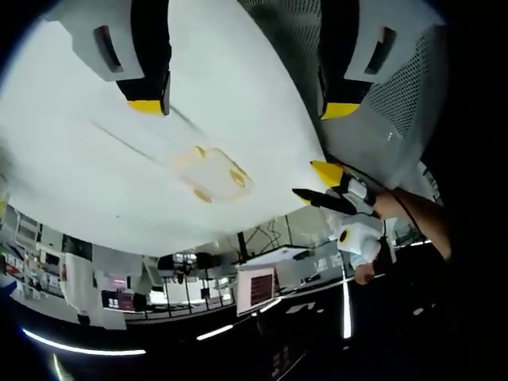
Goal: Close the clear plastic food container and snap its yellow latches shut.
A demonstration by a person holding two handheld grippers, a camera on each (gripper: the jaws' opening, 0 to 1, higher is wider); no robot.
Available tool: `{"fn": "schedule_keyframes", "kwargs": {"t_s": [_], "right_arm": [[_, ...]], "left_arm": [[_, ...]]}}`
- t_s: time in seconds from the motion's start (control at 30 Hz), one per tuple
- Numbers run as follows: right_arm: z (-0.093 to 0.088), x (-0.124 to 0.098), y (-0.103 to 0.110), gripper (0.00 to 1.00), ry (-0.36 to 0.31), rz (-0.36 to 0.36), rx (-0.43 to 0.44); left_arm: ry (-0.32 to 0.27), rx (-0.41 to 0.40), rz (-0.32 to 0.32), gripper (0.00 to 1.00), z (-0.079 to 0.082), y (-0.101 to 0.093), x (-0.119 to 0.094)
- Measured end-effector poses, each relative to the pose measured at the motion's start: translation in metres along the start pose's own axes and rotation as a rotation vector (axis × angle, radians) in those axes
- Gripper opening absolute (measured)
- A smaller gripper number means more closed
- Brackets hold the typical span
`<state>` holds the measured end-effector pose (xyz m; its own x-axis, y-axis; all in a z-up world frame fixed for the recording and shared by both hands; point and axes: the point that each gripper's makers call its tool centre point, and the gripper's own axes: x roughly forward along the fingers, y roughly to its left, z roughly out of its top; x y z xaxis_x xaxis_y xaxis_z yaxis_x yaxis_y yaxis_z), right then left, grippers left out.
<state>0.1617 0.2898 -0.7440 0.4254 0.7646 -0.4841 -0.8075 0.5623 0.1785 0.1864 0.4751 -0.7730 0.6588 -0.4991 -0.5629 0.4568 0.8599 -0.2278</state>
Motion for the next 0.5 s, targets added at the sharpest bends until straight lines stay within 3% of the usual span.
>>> {"fn": "schedule_keyframes", "kwargs": {"t_s": [0.07, 0.13, 0.33, 0.4, 0.5], "right_arm": [[0.001, 0.001, 0.004, 0.78, 0.002, 0.017, -0.014], [-0.003, 0.001, 0.006, 0.76, 0.033, 0.017, -0.04], [0.009, 0.004, 0.011, 0.78, 0.021, 0.04, -0.041], [0.014, 0.007, 0.013, 0.82, 0.004, 0.043, -0.007], [0.013, 0.011, 0.012, 0.78, 0.025, 0.026, -0.032]], "left_arm": [[-0.029, -0.015, -0.01, 0.8, 0.005, -0.001, -0.003], [-0.019, -0.01, -0.013, 0.8, 0.005, -0.002, -0.004], [0.027, 0.009, -0.051, 0.8, -0.003, -0.008, -0.003], [0.017, 0.007, -0.056, 0.79, 0.0, -0.008, -0.004], [0.002, 0.013, -0.069, 0.78, 0.002, -0.009, -0.004]]}}
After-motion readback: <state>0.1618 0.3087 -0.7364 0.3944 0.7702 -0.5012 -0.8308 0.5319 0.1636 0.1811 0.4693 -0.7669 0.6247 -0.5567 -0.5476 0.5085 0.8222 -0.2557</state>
